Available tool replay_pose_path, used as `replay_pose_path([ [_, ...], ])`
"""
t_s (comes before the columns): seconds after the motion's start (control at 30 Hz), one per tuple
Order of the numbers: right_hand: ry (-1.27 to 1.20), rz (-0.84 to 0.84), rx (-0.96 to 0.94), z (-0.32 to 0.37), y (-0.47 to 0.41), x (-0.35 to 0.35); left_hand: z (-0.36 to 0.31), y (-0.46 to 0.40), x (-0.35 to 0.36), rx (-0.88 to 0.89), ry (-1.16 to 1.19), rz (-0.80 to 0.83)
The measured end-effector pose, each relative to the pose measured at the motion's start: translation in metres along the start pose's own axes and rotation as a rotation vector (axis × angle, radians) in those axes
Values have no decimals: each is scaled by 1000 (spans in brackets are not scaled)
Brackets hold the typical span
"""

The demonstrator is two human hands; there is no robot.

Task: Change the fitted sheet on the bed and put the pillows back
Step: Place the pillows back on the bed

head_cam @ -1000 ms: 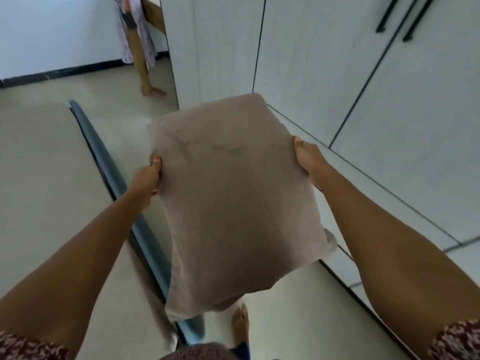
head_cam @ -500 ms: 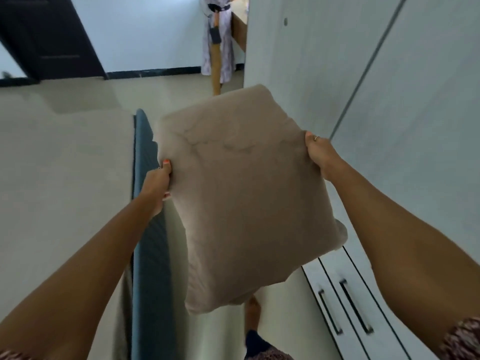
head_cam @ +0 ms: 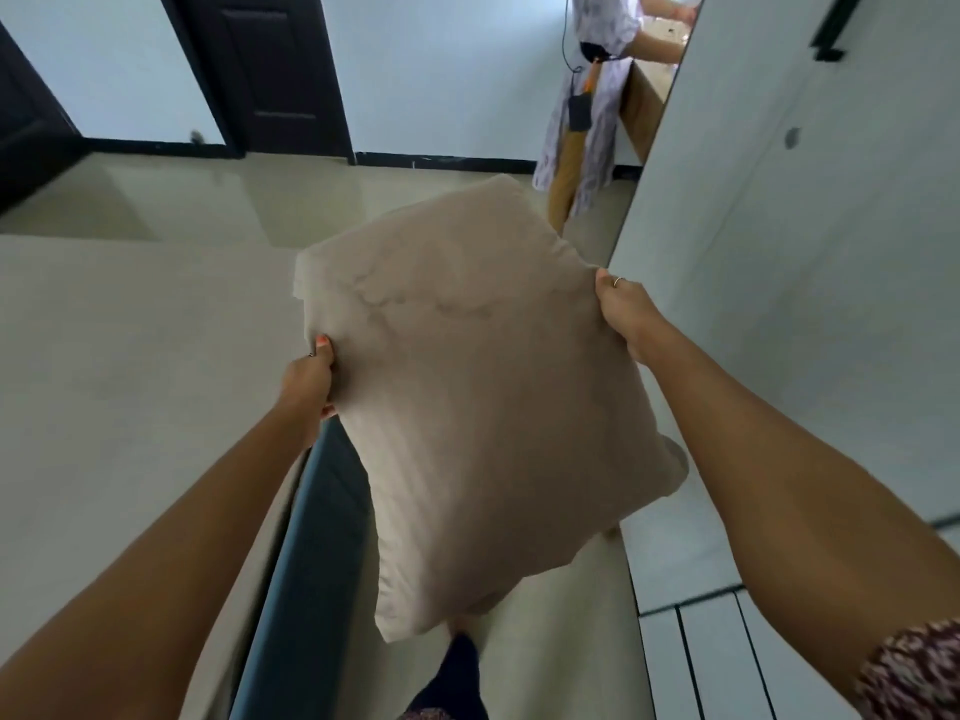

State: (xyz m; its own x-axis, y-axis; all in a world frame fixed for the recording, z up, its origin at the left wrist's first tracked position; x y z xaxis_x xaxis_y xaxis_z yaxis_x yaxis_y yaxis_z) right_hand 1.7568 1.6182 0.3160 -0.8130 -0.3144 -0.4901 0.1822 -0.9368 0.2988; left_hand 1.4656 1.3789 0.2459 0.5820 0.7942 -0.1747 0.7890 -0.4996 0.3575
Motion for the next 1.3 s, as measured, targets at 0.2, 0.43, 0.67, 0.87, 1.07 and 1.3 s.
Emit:
replay_pose_path([
  [0.2,10,48,-32,73,-115,50,-40,-109,26,-77,33,-63],
  [0.43,73,84,-42,142,-252,98,-88,-234,62,-100,47,-124],
  [0.67,181,199,-79,219,-410,152,-133,-363,107,-136,85,-202],
  [0.87,194,266,-110,296,-519,198,-179,-458,133,-152,112,-280],
  [1.07,186,364,-174,370,-617,282,-204,-569,121,-175,158,-398],
  [1.3,251,452,-220,467,-716,396,-234,-704,94,-223,152,-512],
])
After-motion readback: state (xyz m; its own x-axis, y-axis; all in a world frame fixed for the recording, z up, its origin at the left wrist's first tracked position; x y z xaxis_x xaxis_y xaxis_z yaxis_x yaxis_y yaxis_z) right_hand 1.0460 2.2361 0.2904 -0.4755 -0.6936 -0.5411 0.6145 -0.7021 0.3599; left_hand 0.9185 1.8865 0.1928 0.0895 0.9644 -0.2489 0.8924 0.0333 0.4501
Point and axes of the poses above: each hand's wrist, its own y-axis away from the middle knuckle, its own x-axis out of the palm, z = x × y, the point moved 6 cm from there along -y, towards the middle knuckle, and after that the axes turned 5 degrees about x, right-handed, at the moved point
